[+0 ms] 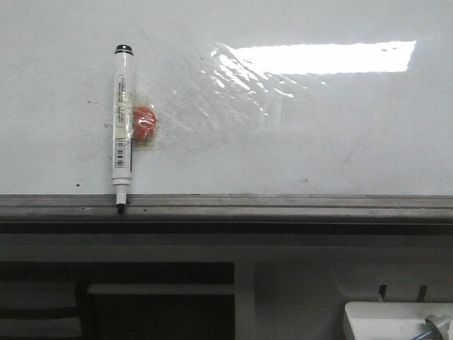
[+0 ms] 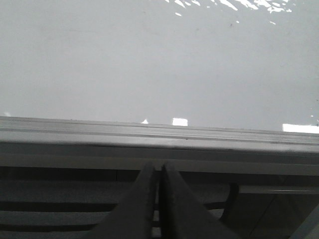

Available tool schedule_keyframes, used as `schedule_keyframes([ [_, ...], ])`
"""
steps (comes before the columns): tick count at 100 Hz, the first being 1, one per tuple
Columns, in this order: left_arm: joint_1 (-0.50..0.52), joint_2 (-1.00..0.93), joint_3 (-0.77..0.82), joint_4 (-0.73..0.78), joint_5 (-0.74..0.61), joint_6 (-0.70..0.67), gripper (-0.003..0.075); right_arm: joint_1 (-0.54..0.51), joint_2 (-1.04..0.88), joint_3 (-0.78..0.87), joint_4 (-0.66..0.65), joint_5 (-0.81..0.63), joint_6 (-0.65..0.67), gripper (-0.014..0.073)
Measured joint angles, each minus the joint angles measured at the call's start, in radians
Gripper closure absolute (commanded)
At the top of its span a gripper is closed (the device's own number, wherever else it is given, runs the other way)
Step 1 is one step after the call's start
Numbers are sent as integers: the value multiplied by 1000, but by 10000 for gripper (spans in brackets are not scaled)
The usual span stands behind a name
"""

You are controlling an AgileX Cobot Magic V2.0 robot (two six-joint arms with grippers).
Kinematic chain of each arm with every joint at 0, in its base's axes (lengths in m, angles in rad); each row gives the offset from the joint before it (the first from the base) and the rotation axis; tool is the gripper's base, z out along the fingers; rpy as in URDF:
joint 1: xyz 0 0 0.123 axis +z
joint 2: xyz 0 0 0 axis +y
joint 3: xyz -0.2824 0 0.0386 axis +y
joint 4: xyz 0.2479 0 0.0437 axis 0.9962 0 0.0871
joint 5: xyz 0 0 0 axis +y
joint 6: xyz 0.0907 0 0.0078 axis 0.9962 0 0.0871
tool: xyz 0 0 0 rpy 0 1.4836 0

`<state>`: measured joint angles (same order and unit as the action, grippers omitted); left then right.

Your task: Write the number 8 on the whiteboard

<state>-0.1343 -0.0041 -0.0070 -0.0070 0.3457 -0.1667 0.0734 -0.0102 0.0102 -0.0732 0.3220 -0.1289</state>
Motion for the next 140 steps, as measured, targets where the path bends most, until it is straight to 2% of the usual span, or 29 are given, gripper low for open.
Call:
schedule_keyframes([
  [86, 0, 0, 0, 7, 0, 0, 741, 0, 0, 0, 0, 0, 0, 646],
  [104, 0, 0, 0, 41, -11, 0, 741, 0, 0, 0, 2, -66, 0, 646],
  [109, 0, 0, 0, -9, -24, 0, 741, 0, 0, 0, 34, -122, 0, 646],
  [116, 0, 0, 0, -191, -42, 0, 741, 0, 0, 0, 117, -196, 0, 646],
  [121, 0, 0, 0, -359, -64, 0, 741, 0, 0, 0, 223, -263, 0, 646],
  [140, 0, 0, 0, -712, -194, 0, 741, 0, 0, 0, 561, -382, 0, 646],
])
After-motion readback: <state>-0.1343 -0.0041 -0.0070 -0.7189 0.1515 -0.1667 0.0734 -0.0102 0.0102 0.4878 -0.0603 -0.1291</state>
